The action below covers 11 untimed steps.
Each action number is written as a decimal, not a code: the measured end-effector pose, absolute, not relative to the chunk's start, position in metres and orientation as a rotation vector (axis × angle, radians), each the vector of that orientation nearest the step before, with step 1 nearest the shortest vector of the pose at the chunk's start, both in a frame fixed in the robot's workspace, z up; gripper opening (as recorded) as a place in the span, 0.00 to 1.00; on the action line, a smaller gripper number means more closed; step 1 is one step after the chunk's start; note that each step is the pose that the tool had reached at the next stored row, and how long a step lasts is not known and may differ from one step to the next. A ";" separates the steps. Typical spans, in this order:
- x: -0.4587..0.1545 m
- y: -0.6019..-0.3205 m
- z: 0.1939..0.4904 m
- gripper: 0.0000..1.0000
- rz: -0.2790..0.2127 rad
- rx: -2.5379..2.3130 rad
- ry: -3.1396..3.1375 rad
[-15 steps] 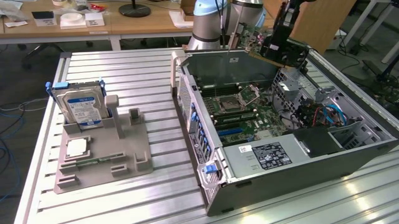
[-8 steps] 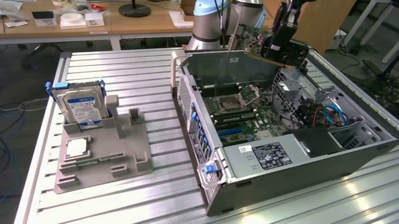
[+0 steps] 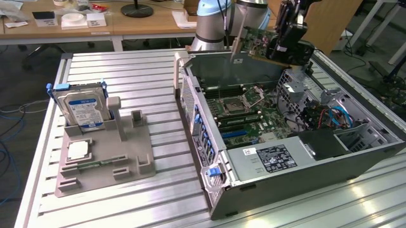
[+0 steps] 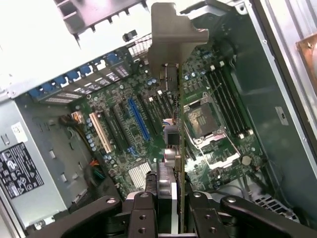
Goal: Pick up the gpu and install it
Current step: 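Insert the gpu into the slot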
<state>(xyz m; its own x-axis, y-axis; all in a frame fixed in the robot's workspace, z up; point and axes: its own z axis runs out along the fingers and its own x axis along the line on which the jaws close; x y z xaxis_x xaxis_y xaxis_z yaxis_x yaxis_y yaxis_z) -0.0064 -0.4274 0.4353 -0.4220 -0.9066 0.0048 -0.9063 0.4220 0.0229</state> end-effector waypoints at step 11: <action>-0.006 -0.429 0.435 0.28 0.000 1.836 -2.558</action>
<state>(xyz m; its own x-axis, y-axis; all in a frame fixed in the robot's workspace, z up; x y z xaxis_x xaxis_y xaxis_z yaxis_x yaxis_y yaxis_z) -0.0064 -0.4285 0.4352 -0.3203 -0.9473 -0.0056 -0.9473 0.3203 -0.0042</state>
